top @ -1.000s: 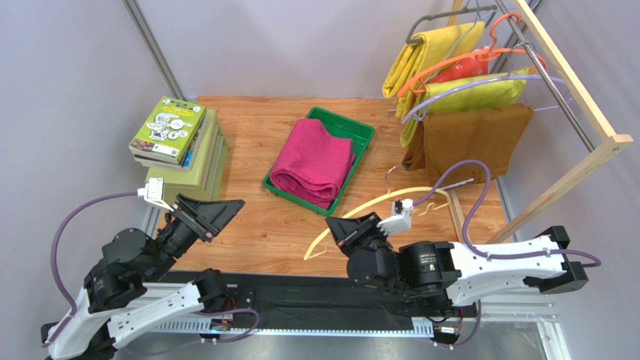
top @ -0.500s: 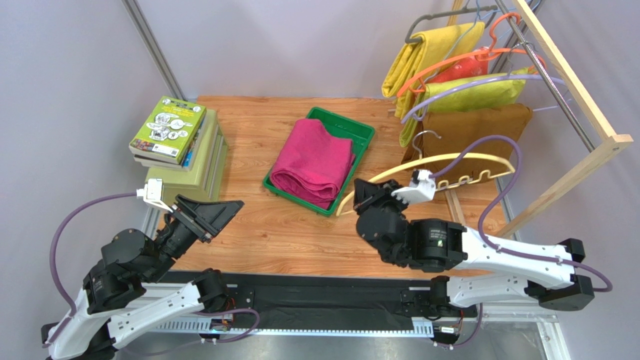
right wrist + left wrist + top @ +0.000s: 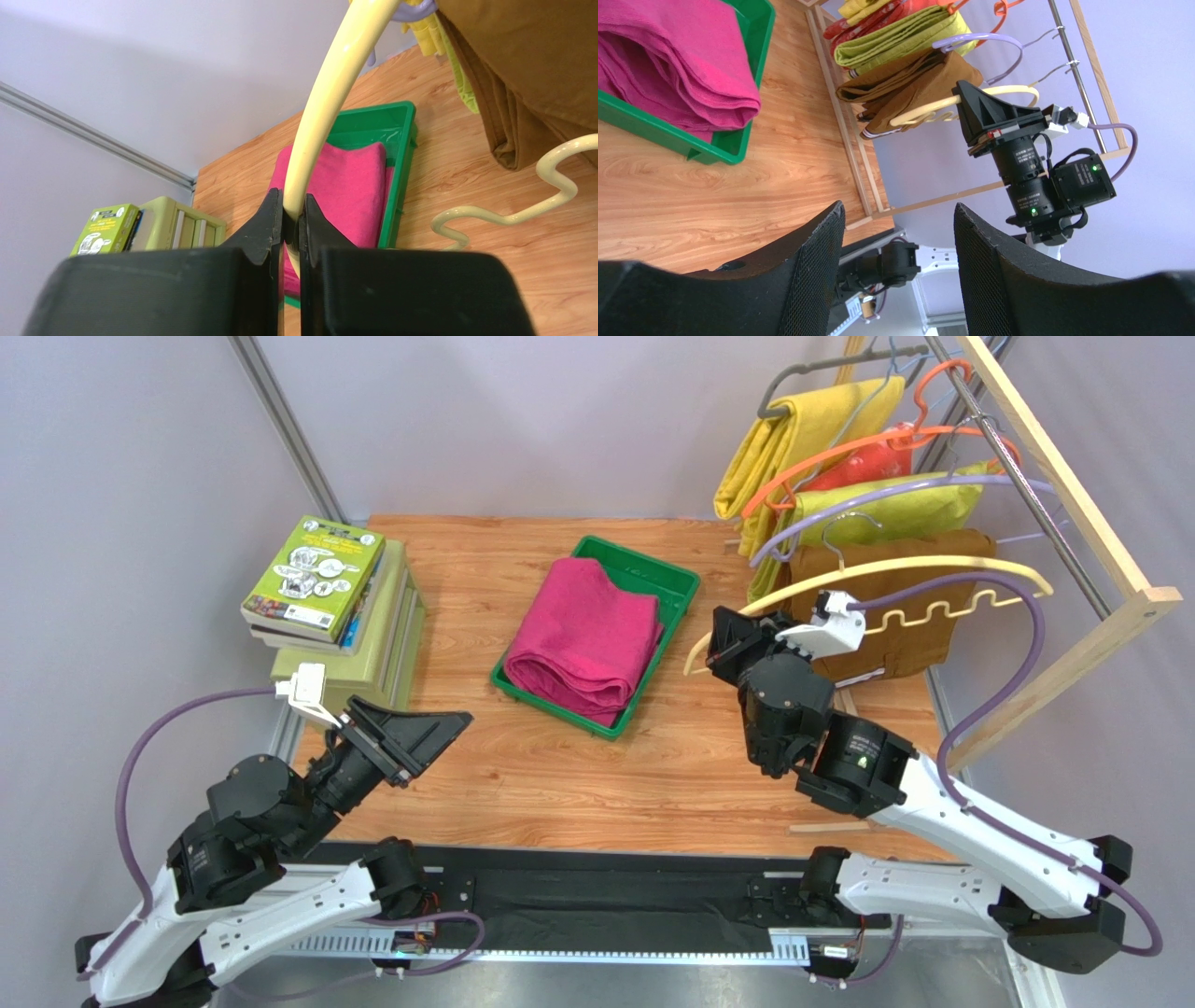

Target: Remove the trousers from the hanger

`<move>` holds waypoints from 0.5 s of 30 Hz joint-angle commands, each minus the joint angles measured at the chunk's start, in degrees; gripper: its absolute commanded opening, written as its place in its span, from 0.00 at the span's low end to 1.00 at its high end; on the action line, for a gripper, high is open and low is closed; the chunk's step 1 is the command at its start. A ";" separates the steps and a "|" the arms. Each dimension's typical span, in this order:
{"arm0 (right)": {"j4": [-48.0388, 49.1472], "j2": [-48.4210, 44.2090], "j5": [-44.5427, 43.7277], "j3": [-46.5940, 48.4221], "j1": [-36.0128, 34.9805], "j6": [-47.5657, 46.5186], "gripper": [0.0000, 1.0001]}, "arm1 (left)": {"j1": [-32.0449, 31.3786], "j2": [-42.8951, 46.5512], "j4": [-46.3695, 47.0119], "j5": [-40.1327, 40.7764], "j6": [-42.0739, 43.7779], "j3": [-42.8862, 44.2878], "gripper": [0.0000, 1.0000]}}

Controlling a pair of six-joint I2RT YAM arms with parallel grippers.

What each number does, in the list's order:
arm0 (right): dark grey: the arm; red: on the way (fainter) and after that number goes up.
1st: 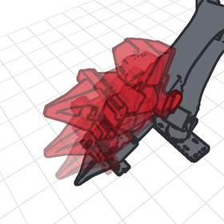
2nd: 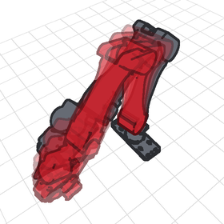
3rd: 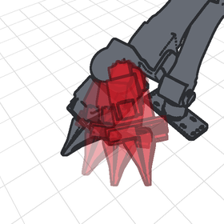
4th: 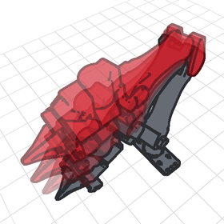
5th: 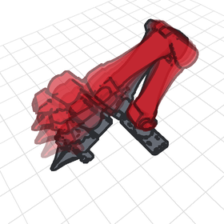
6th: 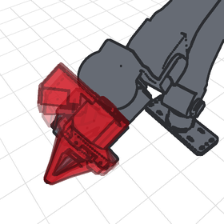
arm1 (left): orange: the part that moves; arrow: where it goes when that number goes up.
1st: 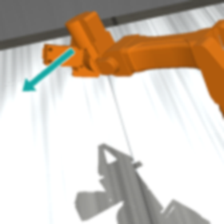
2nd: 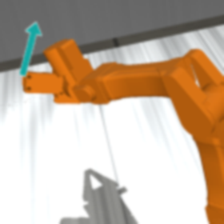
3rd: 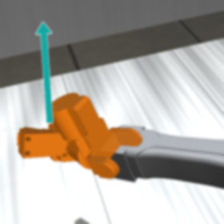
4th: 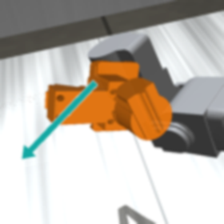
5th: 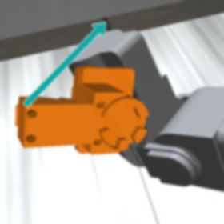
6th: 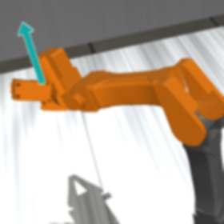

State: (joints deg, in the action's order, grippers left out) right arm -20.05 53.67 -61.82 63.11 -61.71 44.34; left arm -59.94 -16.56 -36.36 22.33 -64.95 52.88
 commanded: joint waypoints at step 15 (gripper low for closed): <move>9.32 5.30 -4.80 6.85 11.17 -16.11 0.00 | 0.00 -1.02 2.78 -2.02 2.37 0.12 0.64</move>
State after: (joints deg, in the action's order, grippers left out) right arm -14.63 58.02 -64.34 67.48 -51.96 34.50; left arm -59.94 -16.99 -35.22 21.02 -64.29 52.88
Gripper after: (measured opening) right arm 0.043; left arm 0.643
